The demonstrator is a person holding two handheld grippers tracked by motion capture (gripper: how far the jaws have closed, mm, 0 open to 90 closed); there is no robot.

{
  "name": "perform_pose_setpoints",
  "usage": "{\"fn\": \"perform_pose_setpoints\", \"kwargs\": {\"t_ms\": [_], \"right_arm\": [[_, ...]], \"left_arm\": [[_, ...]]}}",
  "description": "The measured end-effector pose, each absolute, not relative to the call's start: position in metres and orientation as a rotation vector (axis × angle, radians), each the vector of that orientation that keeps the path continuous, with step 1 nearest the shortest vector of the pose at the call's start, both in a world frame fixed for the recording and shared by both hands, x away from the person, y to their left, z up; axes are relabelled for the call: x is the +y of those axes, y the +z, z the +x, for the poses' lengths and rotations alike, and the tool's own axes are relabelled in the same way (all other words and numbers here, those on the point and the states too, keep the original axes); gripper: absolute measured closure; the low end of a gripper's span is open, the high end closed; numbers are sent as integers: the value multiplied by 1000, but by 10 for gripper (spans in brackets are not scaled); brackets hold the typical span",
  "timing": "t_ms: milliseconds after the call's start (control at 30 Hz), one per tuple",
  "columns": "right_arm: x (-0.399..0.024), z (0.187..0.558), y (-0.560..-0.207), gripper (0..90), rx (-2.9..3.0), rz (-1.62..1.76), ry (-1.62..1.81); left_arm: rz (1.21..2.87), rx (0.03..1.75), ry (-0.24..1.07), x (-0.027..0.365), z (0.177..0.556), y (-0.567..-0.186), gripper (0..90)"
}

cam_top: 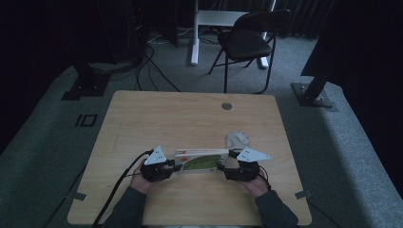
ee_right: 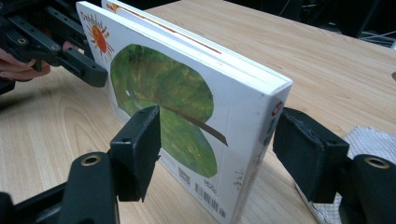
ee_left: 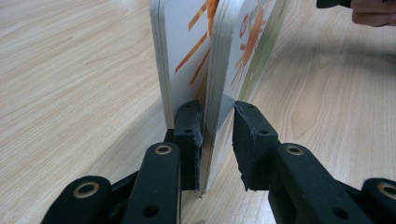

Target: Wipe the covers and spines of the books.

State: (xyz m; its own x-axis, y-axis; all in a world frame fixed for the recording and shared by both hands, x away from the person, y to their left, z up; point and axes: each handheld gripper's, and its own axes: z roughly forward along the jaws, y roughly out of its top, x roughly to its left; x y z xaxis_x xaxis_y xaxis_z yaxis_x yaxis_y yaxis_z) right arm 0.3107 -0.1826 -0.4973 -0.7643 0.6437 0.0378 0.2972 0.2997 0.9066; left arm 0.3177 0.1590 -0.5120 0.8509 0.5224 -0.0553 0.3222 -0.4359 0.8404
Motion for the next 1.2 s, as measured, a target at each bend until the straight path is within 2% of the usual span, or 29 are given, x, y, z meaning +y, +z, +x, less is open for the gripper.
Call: {"fn": "perform_pose_setpoints", "kwargs": {"t_ms": [133, 333, 567, 867, 1200], "right_arm": [[-181, 310, -497, 337, 2243, 835, 1462], [-180, 309, -498, 345, 2246, 829, 1458], [-179, 308, -498, 348, 2249, 822, 1455], [-179, 307, -498, 347, 2247, 821, 1461], [-178, 307, -499, 347, 2249, 821, 1459]], "left_arm": [[2069, 609, 264, 159, 316, -512, 712], [2046, 588, 265, 161, 312, -508, 628], [2025, 570, 285, 164, 306, -503, 572], [1973, 545, 415, 167, 292, -489, 495], [1919, 553, 466, 171, 289, -481, 429]]}}
